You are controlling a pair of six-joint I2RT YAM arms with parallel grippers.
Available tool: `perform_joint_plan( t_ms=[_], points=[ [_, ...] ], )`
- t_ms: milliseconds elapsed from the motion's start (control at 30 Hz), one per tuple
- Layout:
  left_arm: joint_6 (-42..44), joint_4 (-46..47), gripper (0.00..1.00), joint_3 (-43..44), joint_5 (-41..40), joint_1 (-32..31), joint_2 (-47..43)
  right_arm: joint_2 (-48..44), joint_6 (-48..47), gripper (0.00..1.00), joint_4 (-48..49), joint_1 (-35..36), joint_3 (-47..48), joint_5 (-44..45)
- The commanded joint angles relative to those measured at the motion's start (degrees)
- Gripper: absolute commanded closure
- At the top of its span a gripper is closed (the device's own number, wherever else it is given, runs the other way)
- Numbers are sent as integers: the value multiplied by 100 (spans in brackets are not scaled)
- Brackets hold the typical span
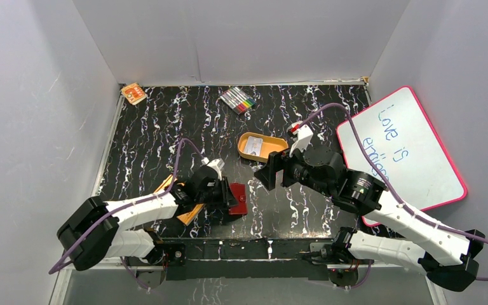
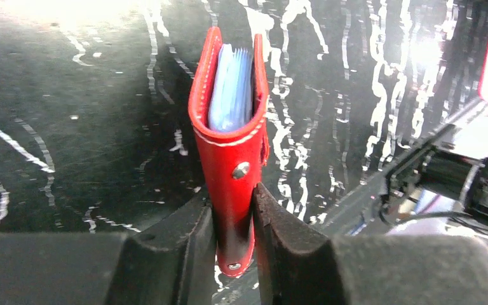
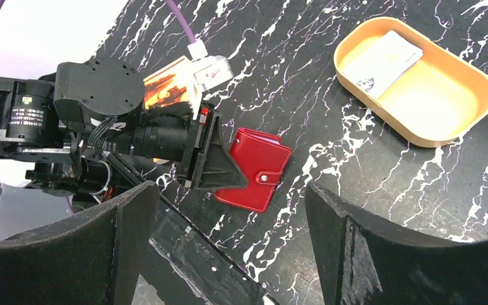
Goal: Put the credit cards into the card holder
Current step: Place the card holder at the center of the board.
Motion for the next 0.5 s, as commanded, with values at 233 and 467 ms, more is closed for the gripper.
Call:
perform_joint_plan(
  t_ms=[233,467],
  points=[
    [-144,-1932,39,-57,-1487,92,-640,-65,-17,7,41,-7,98,386],
    [-159,-3326,31,740,-2122,99,-1364,-98,181,5,-100,-7,200,743]
  ],
)
